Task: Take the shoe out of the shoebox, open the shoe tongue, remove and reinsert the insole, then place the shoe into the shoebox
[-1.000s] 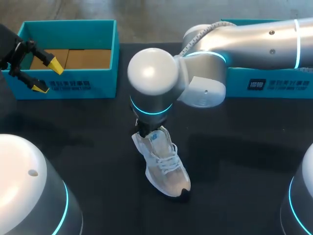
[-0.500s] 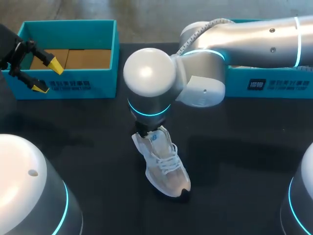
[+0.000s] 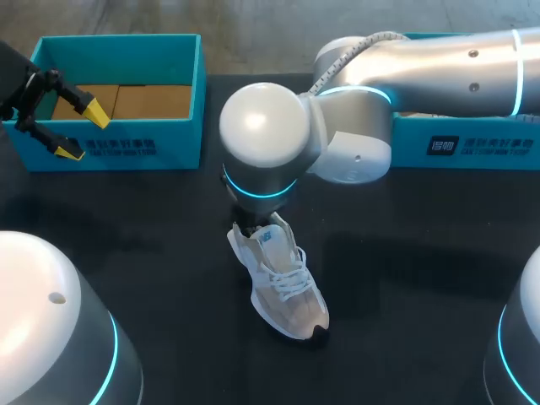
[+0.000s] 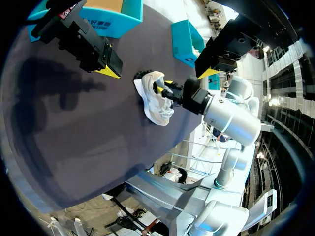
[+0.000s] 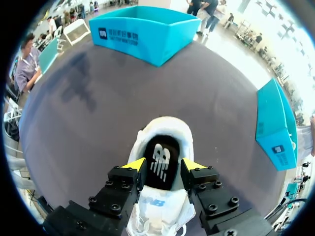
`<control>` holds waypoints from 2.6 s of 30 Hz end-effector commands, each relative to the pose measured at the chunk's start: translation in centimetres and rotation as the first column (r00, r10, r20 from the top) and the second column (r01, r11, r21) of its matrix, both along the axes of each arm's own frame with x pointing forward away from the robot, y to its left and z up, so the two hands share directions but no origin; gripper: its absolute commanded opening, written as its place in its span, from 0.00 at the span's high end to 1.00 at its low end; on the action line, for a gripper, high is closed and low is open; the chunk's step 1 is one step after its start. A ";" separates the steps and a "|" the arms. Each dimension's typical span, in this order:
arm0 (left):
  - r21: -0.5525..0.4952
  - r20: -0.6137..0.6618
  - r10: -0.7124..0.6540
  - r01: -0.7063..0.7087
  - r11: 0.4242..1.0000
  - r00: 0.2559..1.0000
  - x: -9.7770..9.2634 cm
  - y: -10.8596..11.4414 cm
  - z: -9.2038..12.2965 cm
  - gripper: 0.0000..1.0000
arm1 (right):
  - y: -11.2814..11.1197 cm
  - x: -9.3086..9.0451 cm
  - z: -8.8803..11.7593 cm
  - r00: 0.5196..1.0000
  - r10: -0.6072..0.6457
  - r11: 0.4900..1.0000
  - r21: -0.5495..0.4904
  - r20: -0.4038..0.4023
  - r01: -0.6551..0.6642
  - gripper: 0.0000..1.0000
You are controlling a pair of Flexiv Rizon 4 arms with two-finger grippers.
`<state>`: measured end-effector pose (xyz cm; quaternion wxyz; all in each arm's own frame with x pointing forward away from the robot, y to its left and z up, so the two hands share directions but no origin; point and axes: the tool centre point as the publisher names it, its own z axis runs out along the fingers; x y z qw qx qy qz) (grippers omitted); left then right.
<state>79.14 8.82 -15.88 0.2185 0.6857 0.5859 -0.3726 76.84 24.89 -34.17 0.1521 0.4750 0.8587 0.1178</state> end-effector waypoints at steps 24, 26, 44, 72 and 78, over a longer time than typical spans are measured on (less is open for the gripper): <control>0.002 0.002 0.000 0.000 1.000 1.000 -0.1 0.0 0.0 0.00 | -0.5 -5.3 4.5 0.997 -0.057 0.995 -0.081 -0.054 0.053 0.40; 0.002 0.002 0.000 0.000 1.000 1.000 -0.1 0.0 0.0 0.00 | -0.6 -5.2 4.1 0.997 -0.057 0.995 -0.083 -0.053 0.052 0.45; 0.002 0.002 0.000 0.000 1.000 1.000 -0.1 0.0 0.0 0.00 | -3.0 -4.4 1.9 0.995 -0.074 0.995 -0.068 -0.063 0.070 0.53; 0.002 0.002 0.000 0.000 1.000 1.000 -0.1 0.0 0.0 0.00 | -2.9 -7.4 1.5 0.991 -0.084 0.994 -0.078 -0.101 0.076 0.73; 0.002 0.002 0.000 0.000 1.000 1.000 -0.1 0.0 0.0 0.00 | -3.1 -5.8 0.5 0.995 -0.038 0.997 -0.070 -0.093 0.032 0.71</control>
